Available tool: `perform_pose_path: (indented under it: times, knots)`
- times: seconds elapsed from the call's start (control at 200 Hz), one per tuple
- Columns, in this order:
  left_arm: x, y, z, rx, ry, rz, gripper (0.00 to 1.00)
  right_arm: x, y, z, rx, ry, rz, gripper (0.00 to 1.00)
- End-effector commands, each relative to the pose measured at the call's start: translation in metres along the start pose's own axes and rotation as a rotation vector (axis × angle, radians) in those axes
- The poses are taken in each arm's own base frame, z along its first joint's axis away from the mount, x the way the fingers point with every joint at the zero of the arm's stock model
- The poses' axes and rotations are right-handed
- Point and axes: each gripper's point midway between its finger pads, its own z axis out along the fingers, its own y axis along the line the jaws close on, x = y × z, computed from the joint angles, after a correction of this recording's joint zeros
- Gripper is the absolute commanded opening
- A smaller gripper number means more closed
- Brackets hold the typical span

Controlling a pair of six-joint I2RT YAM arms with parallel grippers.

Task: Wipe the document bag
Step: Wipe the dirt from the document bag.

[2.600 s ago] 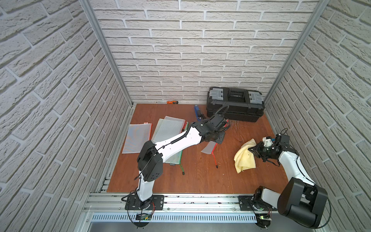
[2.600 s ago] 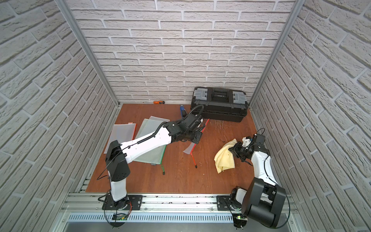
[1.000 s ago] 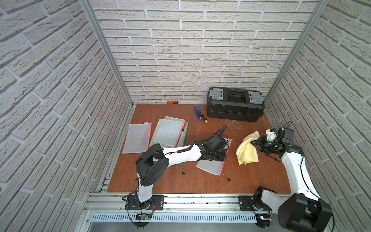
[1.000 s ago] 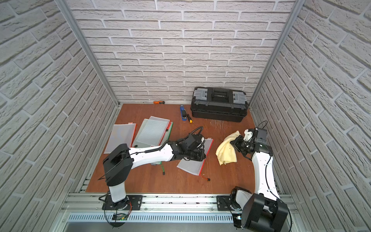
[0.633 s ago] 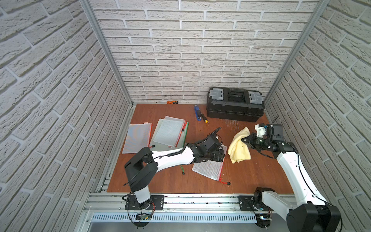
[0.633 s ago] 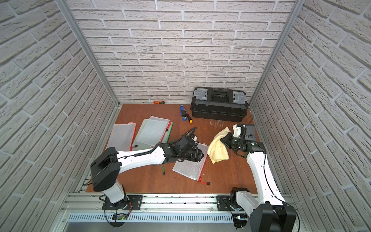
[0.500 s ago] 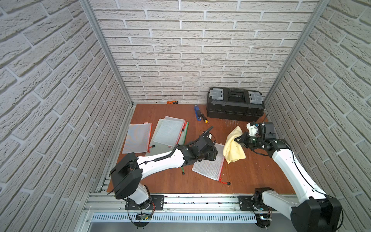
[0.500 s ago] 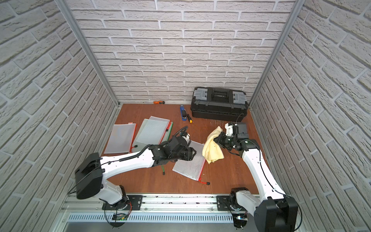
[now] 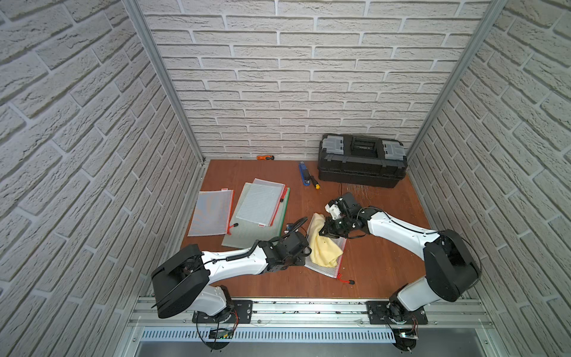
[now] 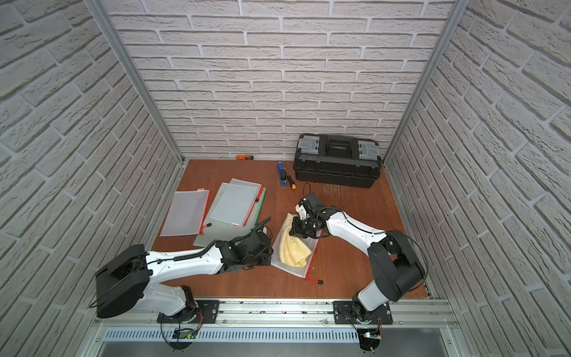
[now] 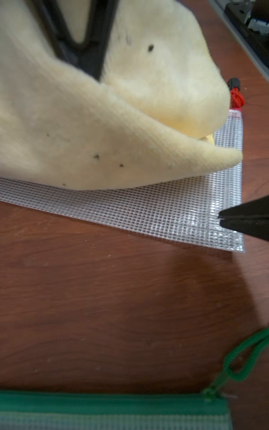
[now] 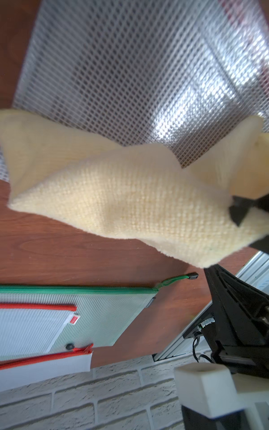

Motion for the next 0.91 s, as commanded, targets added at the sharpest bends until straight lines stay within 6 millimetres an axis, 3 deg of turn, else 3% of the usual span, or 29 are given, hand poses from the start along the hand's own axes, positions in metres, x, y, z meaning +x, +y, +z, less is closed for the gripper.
perform_pose_path:
  times: [0.0,0.235,0.435,0.555,0.72,0.9]
  knots:
    - [0.007,0.006,0.004,-0.002,-0.004,-0.055,0.0,-0.01,0.007,0.008,-0.03,-0.034,-0.004,0.02]
    - [0.016,0.011,0.018,-0.035,0.037,-0.043,0.0,-0.005,-0.002,0.026,0.002,0.028,0.001,0.02]
    - [0.009,0.003,0.019,-0.032,0.029,-0.024,0.0,0.002,-0.003,0.032,0.009,0.058,-0.003,0.02]
    - [0.015,0.004,0.024,-0.05,0.066,-0.011,0.0,0.012,0.009,0.039,0.0,0.086,-0.043,0.02]
    - [0.017,0.006,0.025,-0.056,0.067,-0.011,0.0,0.031,0.043,0.055,-0.036,0.146,-0.105,0.02]
    - [0.017,0.01,0.022,-0.074,0.066,-0.001,0.0,0.03,0.034,0.07,-0.043,0.138,-0.006,0.02]
